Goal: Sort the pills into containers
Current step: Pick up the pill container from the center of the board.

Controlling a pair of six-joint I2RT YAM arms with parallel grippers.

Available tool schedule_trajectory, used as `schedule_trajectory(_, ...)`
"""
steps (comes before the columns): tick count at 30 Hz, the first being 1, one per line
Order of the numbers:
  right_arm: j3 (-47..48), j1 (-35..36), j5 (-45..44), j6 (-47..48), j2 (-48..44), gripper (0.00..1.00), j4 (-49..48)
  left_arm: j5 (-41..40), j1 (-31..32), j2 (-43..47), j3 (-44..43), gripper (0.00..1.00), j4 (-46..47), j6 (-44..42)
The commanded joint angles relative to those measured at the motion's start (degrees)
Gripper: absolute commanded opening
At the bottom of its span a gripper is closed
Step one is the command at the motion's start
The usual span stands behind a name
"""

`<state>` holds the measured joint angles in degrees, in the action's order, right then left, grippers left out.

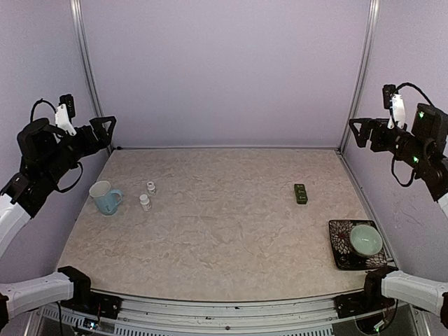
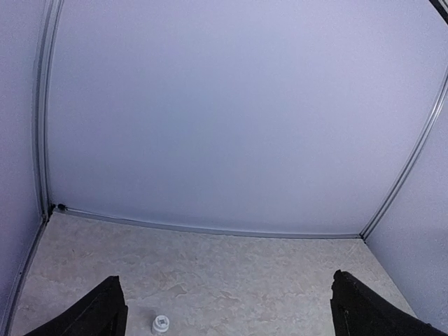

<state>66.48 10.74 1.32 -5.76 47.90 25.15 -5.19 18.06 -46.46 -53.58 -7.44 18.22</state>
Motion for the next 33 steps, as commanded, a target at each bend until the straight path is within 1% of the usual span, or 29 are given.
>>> schedule_trajectory(1, 0.20, -1.98, 5.08, -3.24, 0.13, 1.00, 1.04, 4.51, -1.04, 0.08, -1.86, 0.99, -3.33, 1.08)
schedule_trajectory(3, -1.59, -2.40, 6.18, -4.91, -0.81, 1.00, -0.26, 6.39, -1.72, 0.06, -1.49, 0.99, -2.81, 1.55)
schedule_trajectory(6, -6.72, -2.86, 10.46, -6.25, -3.27, 1.00, -5.81, 8.90, -2.85, -0.85, -0.96, 0.99, -2.84, 2.96)
schedule_trajectory(8, -9.63, -3.05, 11.67, -7.54, -3.49, 1.00, -7.54, 10.21, -3.15, -1.59, -0.56, 0.99, -3.13, 3.54)
schedule_trajectory(12, -13.91, -2.78, 9.81, -9.77, -0.15, 1.00, -6.98, 12.55, -2.86, -2.26, 1.52, 0.99, -2.17, 5.31)
schedule_trajectory(15, -17.23, -0.59, 5.52, -10.97, 2.84, 1.00, -7.91, 12.37, -1.77, -2.10, 3.31, 0.99, -1.76, 6.06)
schedule_trajectory(22, -19.28, 8.70, -6.09, -12.60, 14.68, 1.00, -9.72, 11.60, 0.68, -2.23, 7.04, 0.99, -1.59, 7.56)
schedule_trajectory(28, -18.24, 10.66, -10.39, -14.56, 25.71, 1.00, -14.00, 9.91, 2.95, -2.36, 9.62, 0.99, -1.41, 8.71)
schedule_trajectory(33, -14.75, 11.87, -13.45, -14.58, 36.39, 1.00, -15.88, 6.79, 5.99, -2.59, 10.51, 0.99, -1.72, 8.68)
